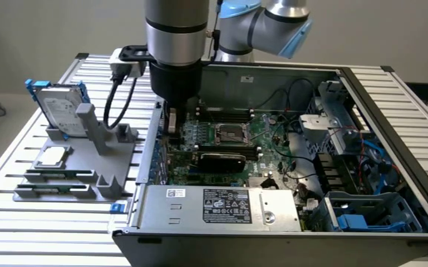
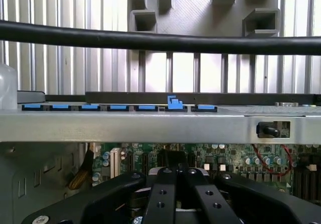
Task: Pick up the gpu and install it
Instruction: 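Press down on the gpu until it lock into place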
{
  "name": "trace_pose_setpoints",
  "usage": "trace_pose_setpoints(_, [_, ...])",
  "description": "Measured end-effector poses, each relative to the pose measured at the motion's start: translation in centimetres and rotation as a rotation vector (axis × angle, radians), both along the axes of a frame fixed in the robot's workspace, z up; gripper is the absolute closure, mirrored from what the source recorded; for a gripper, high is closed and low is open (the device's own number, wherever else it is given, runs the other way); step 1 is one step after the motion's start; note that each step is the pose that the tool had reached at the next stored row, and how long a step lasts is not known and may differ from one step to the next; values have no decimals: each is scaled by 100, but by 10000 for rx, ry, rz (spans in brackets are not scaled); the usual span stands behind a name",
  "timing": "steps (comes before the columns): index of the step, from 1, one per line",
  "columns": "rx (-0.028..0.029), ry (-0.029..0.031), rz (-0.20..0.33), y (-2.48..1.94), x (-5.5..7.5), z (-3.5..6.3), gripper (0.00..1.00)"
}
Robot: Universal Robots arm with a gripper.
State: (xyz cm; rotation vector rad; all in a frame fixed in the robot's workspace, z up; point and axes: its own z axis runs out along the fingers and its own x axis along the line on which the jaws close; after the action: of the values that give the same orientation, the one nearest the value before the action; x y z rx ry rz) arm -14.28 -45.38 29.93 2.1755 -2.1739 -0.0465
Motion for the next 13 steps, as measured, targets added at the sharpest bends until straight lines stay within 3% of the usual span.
trace_pose_setpoints(4, [-7,82,1,0,-6,4,89])
trace_pose_setpoints(10, [-7,266,0,0,-12,14,89])
trace_pose_setpoints(13, [-6,294,0,1,-14,18,89])
